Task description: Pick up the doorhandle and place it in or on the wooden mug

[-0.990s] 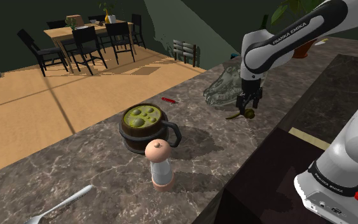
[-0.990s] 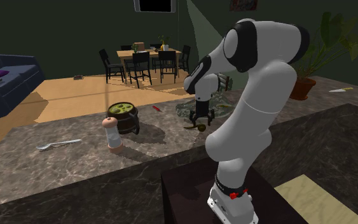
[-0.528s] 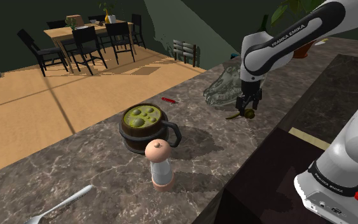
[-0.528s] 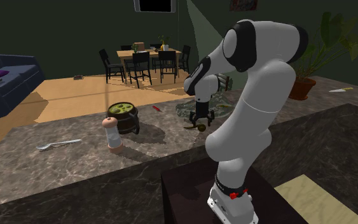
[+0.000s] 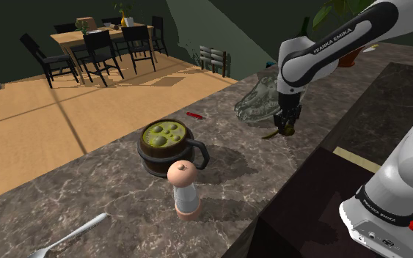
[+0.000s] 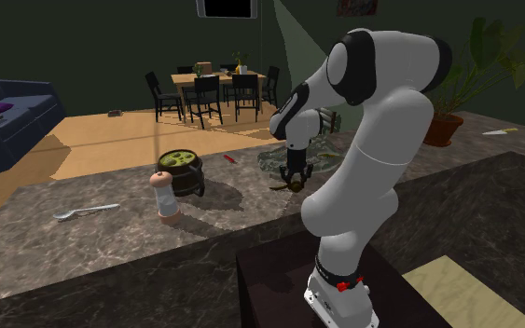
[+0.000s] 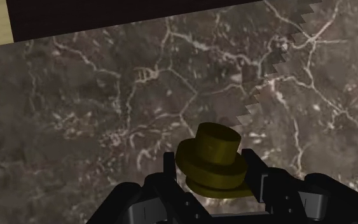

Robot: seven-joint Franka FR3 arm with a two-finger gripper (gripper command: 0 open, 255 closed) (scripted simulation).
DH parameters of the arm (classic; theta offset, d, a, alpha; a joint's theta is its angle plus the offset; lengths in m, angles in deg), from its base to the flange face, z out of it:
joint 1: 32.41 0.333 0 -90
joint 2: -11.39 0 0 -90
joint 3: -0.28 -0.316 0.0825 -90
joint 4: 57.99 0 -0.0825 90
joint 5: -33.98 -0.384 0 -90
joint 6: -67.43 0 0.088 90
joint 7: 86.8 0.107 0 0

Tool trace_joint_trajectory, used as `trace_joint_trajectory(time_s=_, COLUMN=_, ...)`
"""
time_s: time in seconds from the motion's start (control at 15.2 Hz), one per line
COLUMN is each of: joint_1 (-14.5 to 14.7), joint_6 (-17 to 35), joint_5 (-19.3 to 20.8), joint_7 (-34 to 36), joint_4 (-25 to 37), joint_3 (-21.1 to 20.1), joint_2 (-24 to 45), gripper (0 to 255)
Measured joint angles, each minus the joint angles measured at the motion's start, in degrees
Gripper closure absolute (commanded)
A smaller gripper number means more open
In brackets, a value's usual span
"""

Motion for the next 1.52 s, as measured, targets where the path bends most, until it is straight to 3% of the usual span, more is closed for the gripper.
trace_joint_trajectory(time_s=0.4, joint_1=-0.05, joint_6=-1.73, joint_5=0.14, joint_7=0.13, joint_4=0.65, joint_3=-0.06, joint_2=-1.11, gripper=255)
trace_joint_trajectory(time_s=1.52, joint_1=-0.27, joint_6=-16.62, joint_5=0.74, joint_7=1.15, joint_4=7.80, joint_3=-0.76, joint_2=-8.92, gripper=255)
